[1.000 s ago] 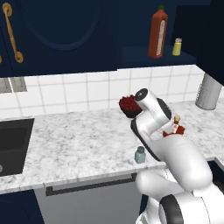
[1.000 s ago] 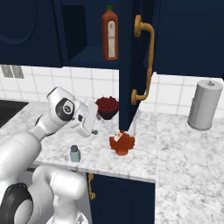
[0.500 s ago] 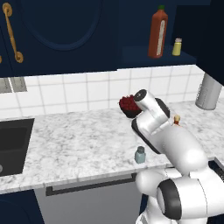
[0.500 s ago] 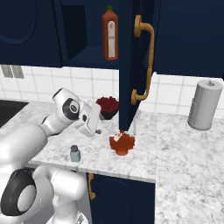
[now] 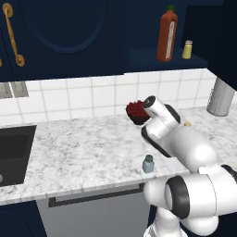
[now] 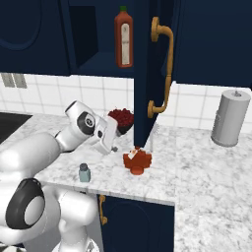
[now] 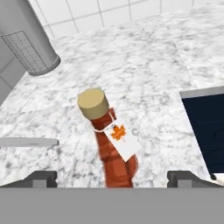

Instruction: Put the shaker and condiment bottle from the counter next to their counterparts in the cabinet.

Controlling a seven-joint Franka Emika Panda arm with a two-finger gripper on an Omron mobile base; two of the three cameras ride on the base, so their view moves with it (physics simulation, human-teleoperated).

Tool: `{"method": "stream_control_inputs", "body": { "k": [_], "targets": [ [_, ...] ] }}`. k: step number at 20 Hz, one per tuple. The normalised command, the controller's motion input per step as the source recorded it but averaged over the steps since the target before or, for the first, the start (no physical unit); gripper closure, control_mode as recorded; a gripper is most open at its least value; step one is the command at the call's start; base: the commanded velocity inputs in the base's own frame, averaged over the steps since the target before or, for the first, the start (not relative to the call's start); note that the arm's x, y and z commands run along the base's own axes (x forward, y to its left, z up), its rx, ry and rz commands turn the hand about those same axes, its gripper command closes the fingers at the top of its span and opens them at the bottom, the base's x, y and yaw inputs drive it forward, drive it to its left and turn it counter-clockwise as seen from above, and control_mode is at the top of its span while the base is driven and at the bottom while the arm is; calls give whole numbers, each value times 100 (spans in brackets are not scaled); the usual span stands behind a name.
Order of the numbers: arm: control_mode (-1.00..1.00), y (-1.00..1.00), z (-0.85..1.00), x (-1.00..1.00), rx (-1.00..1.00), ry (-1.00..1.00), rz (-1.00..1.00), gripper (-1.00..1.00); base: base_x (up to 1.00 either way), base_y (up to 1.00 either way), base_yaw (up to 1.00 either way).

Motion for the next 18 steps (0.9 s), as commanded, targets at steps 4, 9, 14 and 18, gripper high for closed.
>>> {"method": "stream_control_inputs", "body": {
  "k": [4,9,14,18],
  "targets": [
    [-100,-15,-19,0,0,0,0,-100,0,0,0],
    [-100,-15,-20,0,0,0,0,-100,0,0,0],
    [-100,-18,-16,0,0,0,0,-100,0,0,0],
    [-100,-17,-13,0,0,0,0,-100,0,0,0]
  ]
}}
